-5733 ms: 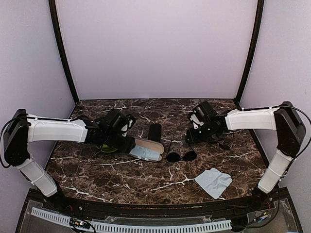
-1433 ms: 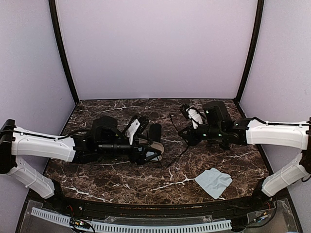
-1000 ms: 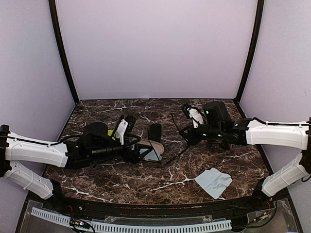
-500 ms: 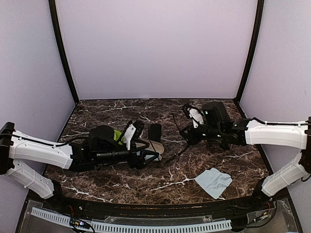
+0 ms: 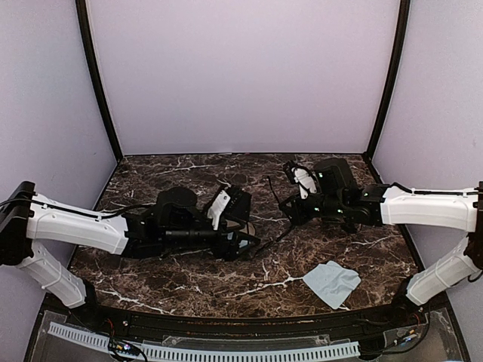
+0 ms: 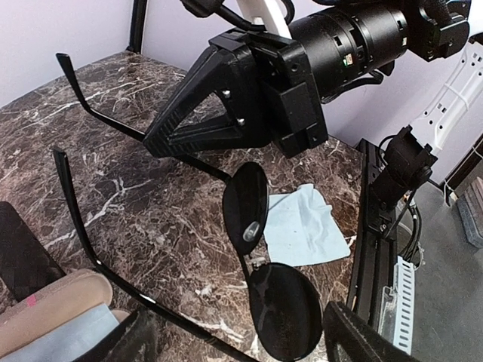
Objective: Organize the sunglasses
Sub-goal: Fold the left temple of the sunglasses on the sunglasses.
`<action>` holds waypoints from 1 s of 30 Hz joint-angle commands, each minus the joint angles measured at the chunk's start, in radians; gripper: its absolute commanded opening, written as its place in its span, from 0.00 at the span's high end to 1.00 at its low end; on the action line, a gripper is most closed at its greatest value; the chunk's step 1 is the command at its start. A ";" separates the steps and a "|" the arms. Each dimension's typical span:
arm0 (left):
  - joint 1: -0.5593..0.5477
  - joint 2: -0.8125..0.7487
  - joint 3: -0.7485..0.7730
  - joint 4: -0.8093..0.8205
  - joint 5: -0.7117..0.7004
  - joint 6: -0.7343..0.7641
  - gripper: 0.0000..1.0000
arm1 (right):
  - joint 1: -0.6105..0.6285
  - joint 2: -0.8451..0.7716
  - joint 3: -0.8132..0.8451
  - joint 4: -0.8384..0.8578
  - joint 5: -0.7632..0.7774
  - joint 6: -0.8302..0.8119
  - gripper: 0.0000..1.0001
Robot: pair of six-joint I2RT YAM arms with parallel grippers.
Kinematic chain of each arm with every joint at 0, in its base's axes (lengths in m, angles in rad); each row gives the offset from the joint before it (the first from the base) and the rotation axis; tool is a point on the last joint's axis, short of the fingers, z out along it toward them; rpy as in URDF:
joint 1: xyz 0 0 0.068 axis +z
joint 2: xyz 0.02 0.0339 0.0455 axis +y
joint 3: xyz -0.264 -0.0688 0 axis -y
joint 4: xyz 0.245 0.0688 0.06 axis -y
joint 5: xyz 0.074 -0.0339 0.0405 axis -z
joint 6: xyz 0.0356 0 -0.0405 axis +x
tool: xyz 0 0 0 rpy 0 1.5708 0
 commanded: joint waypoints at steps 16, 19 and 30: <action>-0.020 0.169 0.246 -0.288 0.255 0.147 0.16 | 0.008 0.001 0.019 0.009 0.013 0.021 1.00; -0.028 0.177 0.264 -0.326 0.232 0.178 0.18 | 0.008 0.003 0.021 0.006 0.014 0.023 1.00; -0.032 0.138 0.212 -0.305 0.131 0.179 0.24 | 0.003 0.000 0.012 0.013 0.004 0.029 1.00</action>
